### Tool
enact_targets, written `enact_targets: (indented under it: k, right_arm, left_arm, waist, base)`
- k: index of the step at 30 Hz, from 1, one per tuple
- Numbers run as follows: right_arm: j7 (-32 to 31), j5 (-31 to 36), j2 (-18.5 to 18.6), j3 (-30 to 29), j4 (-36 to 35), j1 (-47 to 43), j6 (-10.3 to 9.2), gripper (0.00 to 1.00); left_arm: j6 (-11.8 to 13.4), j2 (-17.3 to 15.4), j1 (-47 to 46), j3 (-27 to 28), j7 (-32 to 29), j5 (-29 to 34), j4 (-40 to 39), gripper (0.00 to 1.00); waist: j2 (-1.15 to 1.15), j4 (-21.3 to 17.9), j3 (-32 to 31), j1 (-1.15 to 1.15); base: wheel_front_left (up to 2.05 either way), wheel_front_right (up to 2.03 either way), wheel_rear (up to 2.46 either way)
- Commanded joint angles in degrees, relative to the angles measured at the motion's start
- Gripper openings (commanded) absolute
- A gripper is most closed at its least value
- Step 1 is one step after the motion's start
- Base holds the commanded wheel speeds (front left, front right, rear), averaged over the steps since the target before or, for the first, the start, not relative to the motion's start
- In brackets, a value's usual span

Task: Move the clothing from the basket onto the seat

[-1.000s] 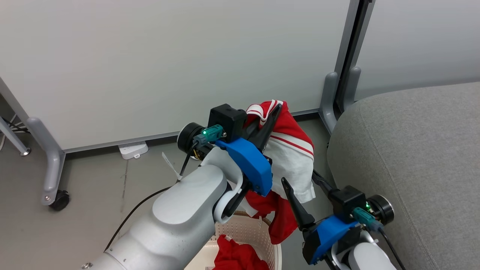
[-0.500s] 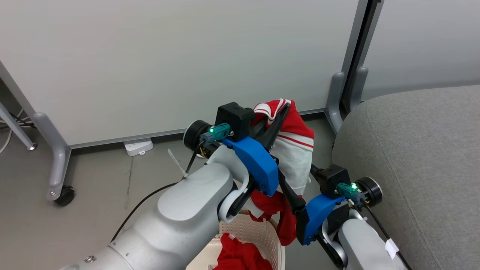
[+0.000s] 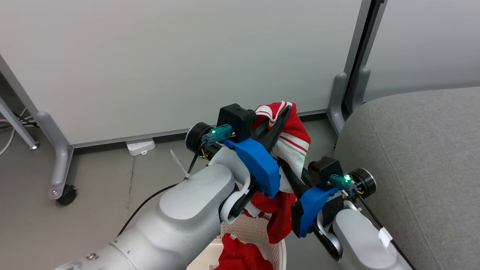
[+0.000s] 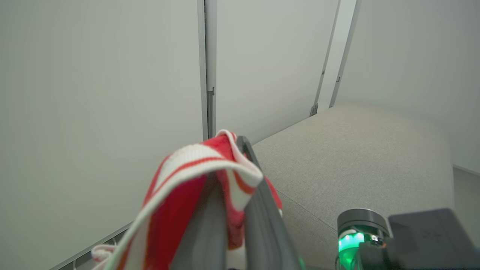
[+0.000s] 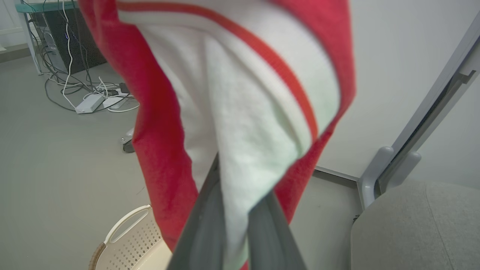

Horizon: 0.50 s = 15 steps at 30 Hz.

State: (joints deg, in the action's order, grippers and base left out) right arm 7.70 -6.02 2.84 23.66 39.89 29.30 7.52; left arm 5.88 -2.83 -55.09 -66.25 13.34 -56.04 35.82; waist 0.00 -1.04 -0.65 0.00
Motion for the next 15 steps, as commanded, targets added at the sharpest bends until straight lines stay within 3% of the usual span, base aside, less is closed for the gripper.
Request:
enact_targets:
  k: [1,15]
  right_arm:
    - [0.38,-0.38,0.08,0.22,0.22,0.84,-0.06,0.00]
    - [1.90,-0.97,0.08,1.19,1.87,0.58,-0.06,0.00]
  left_arm:
    - [0.11,-0.12,-1.00,-0.18,0.50,-0.30,0.12,0.00]
    - [0.36,-0.12,-1.15,-2.54,1.05,-2.54,0.97,0.00]
  waist:
    - [0.00,-0.09,-0.05,0.00]
    - [0.00,-0.91,-0.65,0.00]
  base:
    - [0.00,0.00,0.00]
    - [0.00,0.00,0.00]
